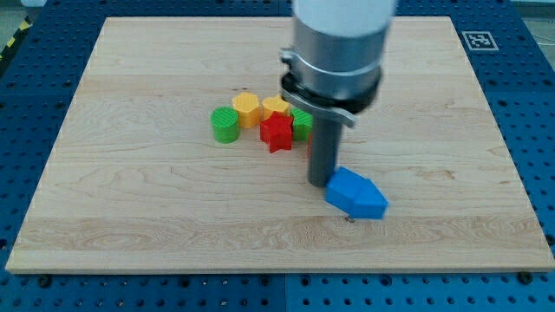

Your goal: Push the red blocks towards the right side of the board

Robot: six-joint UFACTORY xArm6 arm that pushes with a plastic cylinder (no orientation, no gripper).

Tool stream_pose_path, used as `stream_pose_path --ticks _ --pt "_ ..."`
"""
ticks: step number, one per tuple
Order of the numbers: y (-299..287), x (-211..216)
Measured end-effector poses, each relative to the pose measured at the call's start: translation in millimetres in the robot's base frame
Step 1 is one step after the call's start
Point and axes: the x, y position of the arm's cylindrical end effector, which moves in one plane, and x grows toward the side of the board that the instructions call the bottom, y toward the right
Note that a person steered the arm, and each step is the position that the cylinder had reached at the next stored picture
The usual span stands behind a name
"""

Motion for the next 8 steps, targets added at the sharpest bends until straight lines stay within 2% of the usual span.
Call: stream_pose_path --ticks 1,2,3,5,6,7,8 --pt "33 14" --pt "8 -1" --pt "-49 -23" --pt "-122 -49" --pt "-133 -71" --pt "-119 -85" --pt "-59 -75"
